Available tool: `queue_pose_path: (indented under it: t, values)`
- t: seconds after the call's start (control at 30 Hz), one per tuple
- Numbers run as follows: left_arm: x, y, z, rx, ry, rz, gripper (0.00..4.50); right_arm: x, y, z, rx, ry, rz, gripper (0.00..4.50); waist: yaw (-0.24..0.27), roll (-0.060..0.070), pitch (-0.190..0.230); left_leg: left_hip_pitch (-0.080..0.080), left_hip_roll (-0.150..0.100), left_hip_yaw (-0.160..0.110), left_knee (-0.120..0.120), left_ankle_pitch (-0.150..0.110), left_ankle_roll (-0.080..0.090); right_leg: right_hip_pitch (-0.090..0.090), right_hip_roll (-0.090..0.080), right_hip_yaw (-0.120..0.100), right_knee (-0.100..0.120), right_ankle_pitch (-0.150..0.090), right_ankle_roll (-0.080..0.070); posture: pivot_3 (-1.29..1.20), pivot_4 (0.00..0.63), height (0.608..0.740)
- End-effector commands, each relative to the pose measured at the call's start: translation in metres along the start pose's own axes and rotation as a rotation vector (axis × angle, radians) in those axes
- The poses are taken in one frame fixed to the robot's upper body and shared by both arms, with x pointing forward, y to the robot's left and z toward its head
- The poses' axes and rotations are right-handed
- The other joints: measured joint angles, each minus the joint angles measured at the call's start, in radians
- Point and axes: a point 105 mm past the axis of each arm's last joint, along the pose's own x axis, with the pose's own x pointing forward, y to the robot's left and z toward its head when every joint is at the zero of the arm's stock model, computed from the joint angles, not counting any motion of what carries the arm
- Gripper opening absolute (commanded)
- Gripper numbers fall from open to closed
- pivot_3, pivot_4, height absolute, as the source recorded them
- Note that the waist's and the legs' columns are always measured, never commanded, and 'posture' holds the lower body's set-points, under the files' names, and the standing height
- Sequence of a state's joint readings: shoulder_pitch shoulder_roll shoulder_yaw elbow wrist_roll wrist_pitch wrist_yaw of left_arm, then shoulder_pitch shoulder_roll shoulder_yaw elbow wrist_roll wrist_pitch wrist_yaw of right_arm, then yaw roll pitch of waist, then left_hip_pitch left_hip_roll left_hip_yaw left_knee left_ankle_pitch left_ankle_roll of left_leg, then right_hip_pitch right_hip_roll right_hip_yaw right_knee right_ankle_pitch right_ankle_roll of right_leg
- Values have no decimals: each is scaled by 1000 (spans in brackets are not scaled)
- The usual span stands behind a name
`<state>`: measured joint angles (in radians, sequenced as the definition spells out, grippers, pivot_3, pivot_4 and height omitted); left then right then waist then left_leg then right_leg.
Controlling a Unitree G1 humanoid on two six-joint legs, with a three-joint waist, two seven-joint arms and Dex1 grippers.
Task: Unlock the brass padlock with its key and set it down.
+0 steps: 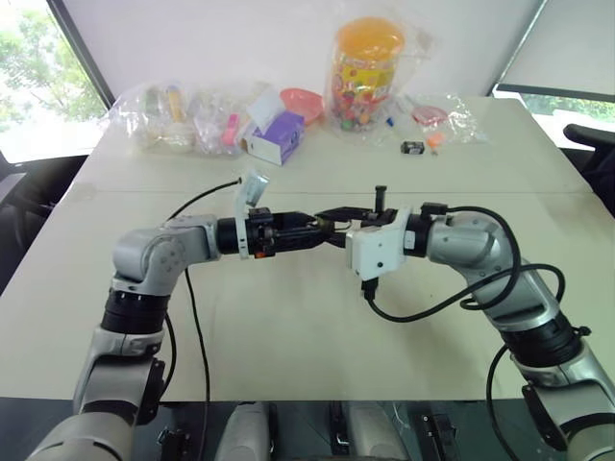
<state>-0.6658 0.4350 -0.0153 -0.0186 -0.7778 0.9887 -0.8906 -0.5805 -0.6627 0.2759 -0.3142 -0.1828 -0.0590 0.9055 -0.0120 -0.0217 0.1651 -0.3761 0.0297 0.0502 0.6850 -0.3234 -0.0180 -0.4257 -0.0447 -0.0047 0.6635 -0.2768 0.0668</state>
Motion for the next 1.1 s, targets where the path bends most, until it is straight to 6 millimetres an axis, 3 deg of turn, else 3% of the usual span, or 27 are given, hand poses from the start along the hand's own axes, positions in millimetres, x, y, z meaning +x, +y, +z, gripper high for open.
queue_pose_path:
  t: [0.03, 0.07, 0.17, 0.37, 0.83, 1.07, 1.1]
  values:
    - [0, -2, 12, 20, -55, -12, 3976, -3, -11, 8, -44, -23, -37, 722, 0, 0, 0, 0, 0, 0, 0, 0, 0, 0, 0, 0, 0, 0, 0, 0, 150, 740]
    - [0, -2, 13, 19, -58, -13, 3976, -3, -11, 9, -44, -23, -37, 722, 0, 0, 0, 0, 0, 0, 0, 0, 0, 0, 0, 0, 0, 0, 0, 0, 150, 740]
    - [1, -1, 14, 21, -63, -14, 3124, -3, -11, 8, -48, -19, -35, 722, 0, 0, 0, 0, 0, 0, 0, 0, 0, 0, 0, 0, 0, 0, 0, 0, 150, 740]
    - [3, 0, 11, 20, -58, -15, 110, -3, -11, 8, -51, -18, -37, 722, 0, 0, 0, 0, 0, 0, 0, 0, 0, 0, 0, 0, 0, 0, 0, 0, 150, 740]
    - [6, -8, 8, 1, -32, -58, 12, -2, -15, 12, -39, -31, -45, 722, 0, 0, 0, 0, 0, 0, 0, 0, 1, 0, 0, 0, 0, 0, 0, 0, 150, 740]
    - [2, -11, 10, 4, -34, -74, 0, -6, -11, 7, 16, -8, -11, 4307, 0, 0, 0, 0, 0, 0, 0, 0, 1, 0, 0, 0, 0, 0, 0, 0, 150, 740]
    - [0, -10, 11, 6, -35, -72, 0, -7, -9, 5, 24, -1, -3, 4454, 0, 0, 0, 0, 0, 0, 0, 0, 1, 0, 0, 0, 0, 0, 0, 0, 150, 740]
